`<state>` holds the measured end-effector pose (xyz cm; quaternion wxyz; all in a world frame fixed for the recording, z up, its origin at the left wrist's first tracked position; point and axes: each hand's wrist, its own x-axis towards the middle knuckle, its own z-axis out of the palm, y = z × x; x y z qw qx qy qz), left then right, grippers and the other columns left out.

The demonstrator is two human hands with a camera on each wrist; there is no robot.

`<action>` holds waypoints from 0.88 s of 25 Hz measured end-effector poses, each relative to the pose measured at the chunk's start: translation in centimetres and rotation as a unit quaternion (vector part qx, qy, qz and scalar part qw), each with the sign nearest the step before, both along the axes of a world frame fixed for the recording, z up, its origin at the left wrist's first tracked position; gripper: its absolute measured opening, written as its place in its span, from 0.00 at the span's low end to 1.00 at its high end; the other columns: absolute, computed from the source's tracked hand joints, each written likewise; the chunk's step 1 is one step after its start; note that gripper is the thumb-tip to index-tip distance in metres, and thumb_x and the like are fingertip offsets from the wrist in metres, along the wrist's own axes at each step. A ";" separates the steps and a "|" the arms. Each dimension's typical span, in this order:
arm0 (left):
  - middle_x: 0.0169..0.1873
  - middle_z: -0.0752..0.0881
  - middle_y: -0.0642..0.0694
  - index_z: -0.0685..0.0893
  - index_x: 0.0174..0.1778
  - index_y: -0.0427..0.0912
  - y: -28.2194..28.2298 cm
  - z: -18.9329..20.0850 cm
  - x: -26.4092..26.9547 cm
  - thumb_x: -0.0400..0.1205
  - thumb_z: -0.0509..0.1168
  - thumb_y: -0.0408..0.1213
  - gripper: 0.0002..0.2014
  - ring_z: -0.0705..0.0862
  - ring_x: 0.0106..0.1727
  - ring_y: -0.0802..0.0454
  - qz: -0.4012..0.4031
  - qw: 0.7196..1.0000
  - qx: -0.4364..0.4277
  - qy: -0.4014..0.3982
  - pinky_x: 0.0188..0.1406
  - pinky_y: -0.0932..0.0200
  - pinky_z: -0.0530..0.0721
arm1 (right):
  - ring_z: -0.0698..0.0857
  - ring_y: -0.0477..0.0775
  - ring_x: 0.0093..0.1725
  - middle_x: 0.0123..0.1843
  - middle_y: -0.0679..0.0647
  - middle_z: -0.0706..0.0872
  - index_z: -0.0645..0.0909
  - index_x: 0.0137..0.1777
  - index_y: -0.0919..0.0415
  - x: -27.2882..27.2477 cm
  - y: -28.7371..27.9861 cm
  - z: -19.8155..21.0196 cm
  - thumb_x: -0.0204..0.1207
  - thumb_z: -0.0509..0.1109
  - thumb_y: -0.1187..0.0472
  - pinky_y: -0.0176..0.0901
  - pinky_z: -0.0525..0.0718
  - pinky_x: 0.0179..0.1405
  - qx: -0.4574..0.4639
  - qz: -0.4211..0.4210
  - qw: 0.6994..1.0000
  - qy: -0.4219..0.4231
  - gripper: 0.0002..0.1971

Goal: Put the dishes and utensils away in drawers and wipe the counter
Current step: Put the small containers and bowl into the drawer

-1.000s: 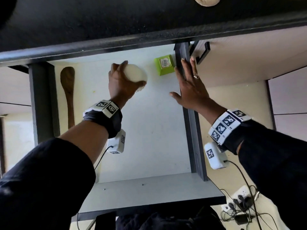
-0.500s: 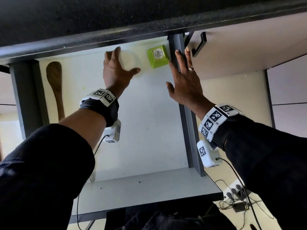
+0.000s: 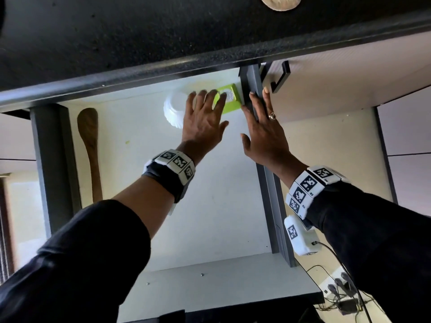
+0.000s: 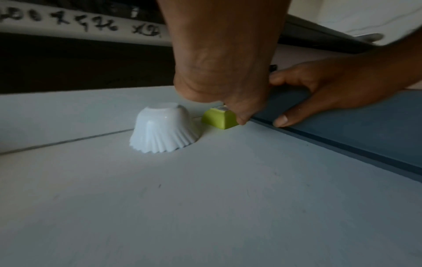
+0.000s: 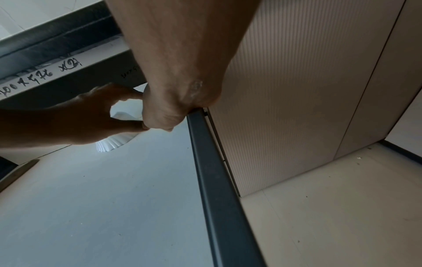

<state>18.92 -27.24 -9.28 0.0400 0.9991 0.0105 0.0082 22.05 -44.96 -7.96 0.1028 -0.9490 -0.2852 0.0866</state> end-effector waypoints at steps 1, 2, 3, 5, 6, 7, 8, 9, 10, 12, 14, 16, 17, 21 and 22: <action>0.75 0.75 0.39 0.70 0.79 0.43 -0.2 0.1 0.8 0.80 0.67 0.53 0.33 0.72 0.75 0.37 0.003 1.000 0.007 0.013 0.77 0.38 0.62 | 0.42 0.65 0.87 0.87 0.61 0.55 0.64 0.80 0.62 -0.1 0.0 0.0 0.75 0.69 0.57 0.53 0.74 0.73 0.001 -0.001 1.000 0.002 0.34; 0.74 0.76 0.40 0.71 0.79 0.44 -0.3 0.1 1.6 0.80 0.67 0.52 0.32 0.73 0.73 0.37 0.008 1.000 0.011 0.025 0.75 0.39 0.64 | 0.43 0.65 0.87 0.87 0.61 0.55 0.65 0.80 0.61 -0.3 -0.1 0.0 0.75 0.70 0.58 0.53 0.75 0.73 0.002 -0.003 1.000 0.003 0.33; 0.74 0.77 0.42 0.72 0.78 0.45 -0.3 0.2 2.1 0.81 0.68 0.51 0.30 0.75 0.72 0.38 0.012 0.999 0.015 0.036 0.73 0.41 0.67 | 0.43 0.65 0.87 0.87 0.61 0.56 0.65 0.80 0.61 -0.4 -0.1 0.0 0.75 0.70 0.58 0.53 0.76 0.72 0.003 -0.004 1.000 0.004 0.33; 0.74 0.77 0.44 0.75 0.76 0.48 -0.2 0.2 2.9 0.81 0.69 0.45 0.27 0.77 0.68 0.39 0.015 0.998 0.021 0.056 0.67 0.44 0.70 | 0.43 0.65 0.87 0.86 0.60 0.57 0.65 0.79 0.61 -0.4 0.0 0.0 0.76 0.70 0.60 0.52 0.77 0.71 0.006 -0.006 1.000 0.005 0.32; 0.74 0.78 0.46 0.76 0.75 0.50 -0.1 0.1 3.2 0.81 0.69 0.43 0.25 0.79 0.66 0.39 0.017 0.998 0.021 0.058 0.64 0.44 0.72 | 0.44 0.65 0.87 0.86 0.60 0.58 0.65 0.79 0.61 -0.3 0.0 0.0 0.76 0.70 0.61 0.52 0.77 0.70 0.009 -0.008 1.000 0.005 0.32; 0.73 0.79 0.47 0.78 0.74 0.51 0.1 0.1 3.4 0.81 0.69 0.41 0.24 0.80 0.64 0.39 0.020 0.998 0.024 0.055 0.63 0.45 0.73 | 0.44 0.64 0.87 0.86 0.60 0.58 0.66 0.78 0.61 -0.3 -0.1 -0.1 0.75 0.70 0.61 0.51 0.78 0.69 0.011 -0.009 1.000 0.004 0.31; 0.73 0.80 0.48 0.79 0.72 0.52 0.2 0.1 3.5 0.81 0.69 0.39 0.22 0.81 0.63 0.39 0.022 0.998 0.029 0.051 0.61 0.45 0.73 | 0.45 0.64 0.87 0.85 0.60 0.59 0.67 0.78 0.61 -0.3 -0.1 -0.2 0.75 0.70 0.62 0.51 0.79 0.68 0.014 -0.009 1.000 0.005 0.30; 0.72 0.81 0.48 0.80 0.71 0.52 0.3 0.0 3.4 0.80 0.69 0.37 0.22 0.82 0.61 0.38 0.024 0.998 0.034 0.046 0.59 0.45 0.74 | 0.45 0.64 0.87 0.85 0.60 0.60 0.67 0.77 0.61 -0.3 -0.1 -0.2 0.75 0.70 0.62 0.50 0.80 0.67 0.016 -0.008 1.000 0.006 0.30; 0.71 0.82 0.48 0.81 0.70 0.51 0.4 -0.1 3.4 0.79 0.70 0.35 0.22 0.83 0.60 0.38 0.025 0.998 0.035 0.041 0.58 0.46 0.75 | 0.45 0.65 0.87 0.85 0.60 0.60 0.68 0.76 0.62 -0.3 -0.1 -0.2 0.75 0.70 0.62 0.50 0.80 0.66 0.018 -0.008 1.000 0.007 0.29; 0.70 0.83 0.48 0.82 0.68 0.50 0.5 -0.2 3.4 0.77 0.71 0.33 0.22 0.83 0.60 0.38 0.023 0.999 0.033 0.036 0.56 0.46 0.76 | 0.46 0.65 0.87 0.84 0.60 0.61 0.69 0.75 0.62 -0.2 -0.1 -0.3 0.74 0.71 0.64 0.50 0.81 0.65 0.022 -0.010 1.000 0.008 0.28; 0.70 0.83 0.48 0.83 0.68 0.50 0.5 -0.3 3.4 0.77 0.72 0.32 0.22 0.82 0.61 0.38 0.023 0.999 0.032 0.035 0.55 0.46 0.76 | 0.46 0.65 0.87 0.84 0.59 0.62 0.69 0.74 0.61 -0.1 -0.1 -0.6 0.72 0.72 0.69 0.50 0.83 0.63 0.030 -0.013 0.999 0.008 0.30; 0.70 0.82 0.49 0.82 0.68 0.50 0.6 -0.3 3.4 0.77 0.71 0.32 0.23 0.82 0.61 0.38 0.025 0.999 0.025 0.035 0.54 0.47 0.76 | 0.46 0.65 0.87 0.84 0.59 0.62 0.69 0.74 0.61 -0.1 -0.1 -0.8 0.70 0.72 0.72 0.50 0.84 0.61 0.033 -0.012 0.999 0.007 0.31; 0.70 0.82 0.49 0.82 0.69 0.51 0.5 -0.2 3.3 0.76 0.71 0.31 0.24 0.82 0.61 0.38 0.026 0.999 0.022 0.035 0.54 0.47 0.76 | 0.46 0.65 0.87 0.84 0.59 0.62 0.69 0.74 0.60 -0.1 -0.1 -0.9 0.70 0.72 0.72 0.50 0.84 0.60 0.033 -0.010 0.999 0.005 0.32; 0.71 0.82 0.48 0.80 0.72 0.50 0.7 0.4 3.4 0.78 0.70 0.31 0.24 0.78 0.67 0.38 0.037 0.998 -0.010 0.057 0.55 0.45 0.77 | 0.46 0.65 0.87 0.84 0.59 0.62 0.68 0.75 0.59 -0.1 -0.1 -0.9 0.68 0.74 0.73 0.51 0.84 0.61 0.032 -0.005 0.999 -0.002 0.35; 0.72 0.80 0.48 0.79 0.73 0.49 0.8 0.6 3.4 0.79 0.70 0.31 0.25 0.76 0.70 0.38 0.035 0.997 -0.024 0.066 0.57 0.44 0.78 | 0.45 0.65 0.87 0.84 0.59 0.62 0.68 0.75 0.59 -0.1 -0.2 -1.0 0.68 0.74 0.72 0.51 0.83 0.63 0.032 -0.005 0.999 -0.006 0.35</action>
